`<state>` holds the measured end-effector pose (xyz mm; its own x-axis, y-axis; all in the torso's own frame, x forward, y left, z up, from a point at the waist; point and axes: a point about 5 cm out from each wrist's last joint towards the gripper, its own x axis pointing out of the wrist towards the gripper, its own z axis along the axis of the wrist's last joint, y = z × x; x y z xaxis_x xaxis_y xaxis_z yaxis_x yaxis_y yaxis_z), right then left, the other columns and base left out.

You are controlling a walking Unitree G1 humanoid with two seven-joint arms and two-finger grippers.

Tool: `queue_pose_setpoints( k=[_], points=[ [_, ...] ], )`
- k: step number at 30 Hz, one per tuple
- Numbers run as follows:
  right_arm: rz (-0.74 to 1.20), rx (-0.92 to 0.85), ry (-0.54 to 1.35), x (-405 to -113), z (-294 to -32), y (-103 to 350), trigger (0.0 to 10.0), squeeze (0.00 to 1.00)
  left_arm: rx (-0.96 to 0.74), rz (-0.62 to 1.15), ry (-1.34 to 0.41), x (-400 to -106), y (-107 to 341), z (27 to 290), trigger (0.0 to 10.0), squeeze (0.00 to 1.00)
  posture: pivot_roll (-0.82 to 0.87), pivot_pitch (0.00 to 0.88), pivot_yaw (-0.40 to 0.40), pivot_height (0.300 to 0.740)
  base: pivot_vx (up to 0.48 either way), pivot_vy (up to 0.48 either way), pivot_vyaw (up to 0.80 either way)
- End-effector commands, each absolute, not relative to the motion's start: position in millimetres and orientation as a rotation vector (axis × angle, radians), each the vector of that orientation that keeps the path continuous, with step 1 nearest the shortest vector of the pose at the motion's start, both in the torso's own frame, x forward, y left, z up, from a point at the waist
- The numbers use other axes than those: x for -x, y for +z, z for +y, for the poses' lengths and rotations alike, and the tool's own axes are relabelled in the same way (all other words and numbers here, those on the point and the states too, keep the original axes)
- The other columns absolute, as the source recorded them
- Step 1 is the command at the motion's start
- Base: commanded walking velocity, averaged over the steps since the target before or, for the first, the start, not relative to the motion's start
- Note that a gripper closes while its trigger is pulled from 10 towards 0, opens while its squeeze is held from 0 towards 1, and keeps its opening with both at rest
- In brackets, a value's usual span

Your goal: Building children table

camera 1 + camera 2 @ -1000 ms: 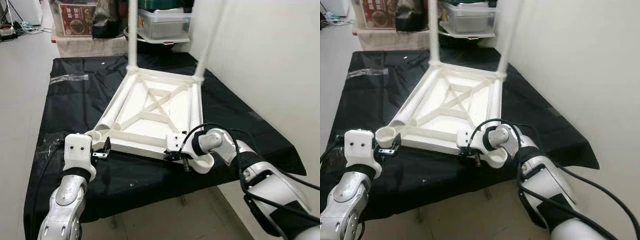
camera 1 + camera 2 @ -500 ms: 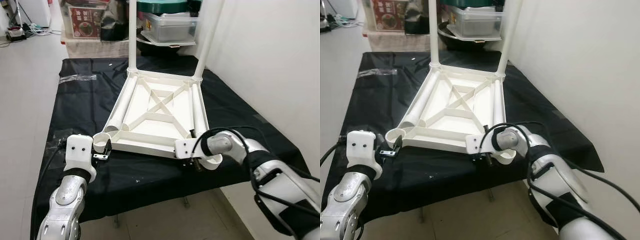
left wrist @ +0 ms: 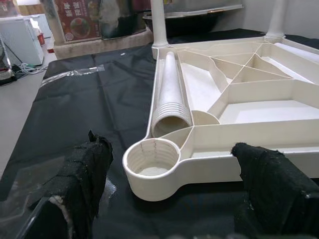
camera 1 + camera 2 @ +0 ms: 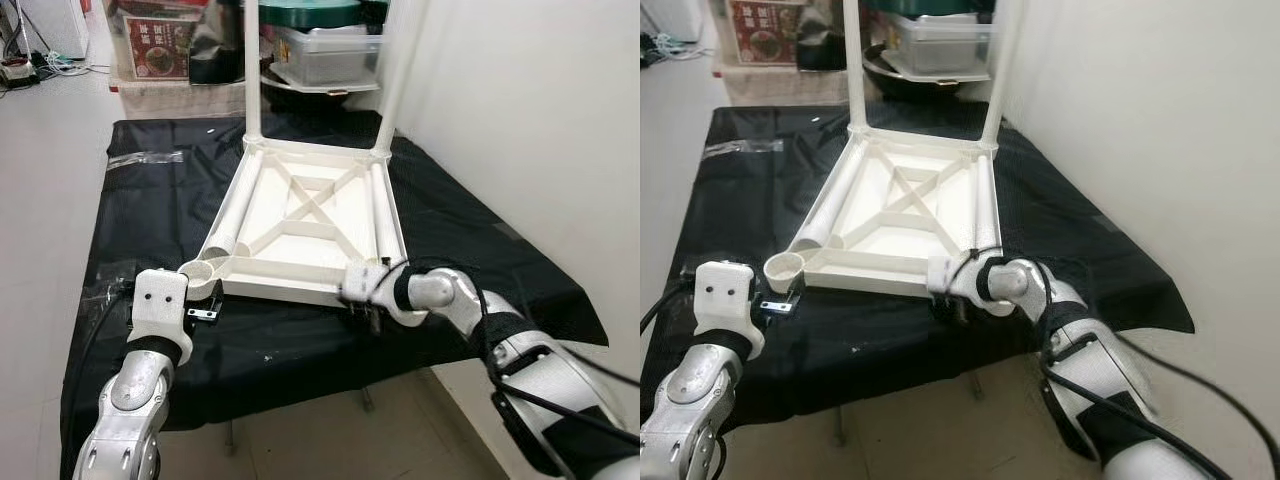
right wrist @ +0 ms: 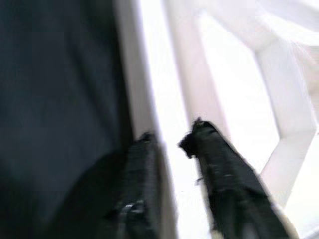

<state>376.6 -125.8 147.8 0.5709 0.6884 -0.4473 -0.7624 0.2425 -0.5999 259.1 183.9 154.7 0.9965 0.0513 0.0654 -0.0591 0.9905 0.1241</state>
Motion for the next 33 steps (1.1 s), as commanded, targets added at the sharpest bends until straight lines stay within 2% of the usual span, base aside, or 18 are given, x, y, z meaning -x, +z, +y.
queue_pose_setpoints(
  k=[1,5,6,7,11,16,22,24,25,26,33],
  points=[
    [0.063,0.782,0.950,-382.7,-122.9,161.2,10.0,1.00,-0.137,-0.061,0.051,-259.3,154.8,184.5,10.0,0.00,0.09,0.000,-0.088,0.740,0.000,0.000,0.00],
    [0.061,0.683,0.958,-384.5,-115.1,166.2,10.0,1.00,-0.136,-0.063,0.050,-260.7,155.6,184.9,10.0,0.00,0.09,0.000,-0.088,0.740,0.000,0.000,0.00],
    [0.074,0.629,0.989,-383.8,-111.5,166.6,10.0,0.12,-0.136,-0.063,0.049,-261.3,155.9,184.8,10.0,0.00,0.09,0.000,-0.090,0.740,0.000,0.000,0.00],
    [0.074,0.584,1.022,-382.6,-107.0,167.0,10.0,0.00,-0.135,-0.064,0.049,-261.8,156.1,184.8,10.0,0.00,0.09,0.000,-0.090,0.740,0.000,0.000,0.00],
    [0.076,0.528,1.061,-381.1,-102.7,167.9,10.0,0.00,-0.135,-0.064,0.050,-262.3,156.4,184.7,10.0,0.00,0.09,0.000,-0.092,0.740,0.000,0.000,0.00],
    [0.148,0.502,1.099,-374.9,-74.6,150.8,10.0,0.00,-0.127,-0.070,0.059,-262.1,157.4,187.0,10.0,0.00,0.11,0.000,-0.106,0.740,0.000,0.000,0.00],
    [0.171,0.480,1.126,-371.3,-59.7,146.0,10.0,0.00,-0.122,-0.072,0.063,-261.4,157.7,187.2,10.0,0.00,0.12,0.000,-0.114,0.740,0.000,0.000,0.00],
    [0.198,0.466,1.152,-366.5,-43.9,140.2,10.0,0.00,-0.118,-0.074,0.065,-260.8,158.1,187.3,10.0,0.00,0.13,0.000,-0.119,0.740,0.000,0.000,0.00],
    [0.198,0.466,1.152,-366.5,-43.9,140.2,10.0,0.00,-0.118,-0.074,0.065,-260.8,158.1,187.3,10.0,0.00,0.13,0.000,-0.119,0.740,0.000,0.000,0.00],
    [0.243,0.461,1.092,-366.9,-33.1,136.6,10.0,0.00,-0.117,-0.075,0.069,-260.4,158.4,187.8,10.0,0.00,0.14,0.000,-0.127,0.740,0.000,0.000,0.00],
    [0.332,0.508,1.033,-364.1,-20.5,127.1,10.0,0.00,-0.115,-0.075,0.072,-260.3,157.7,186.3,10.0,0.00,0.14,0.000,-0.130,0.740,0.000,0.000,0.00]
  ],
)
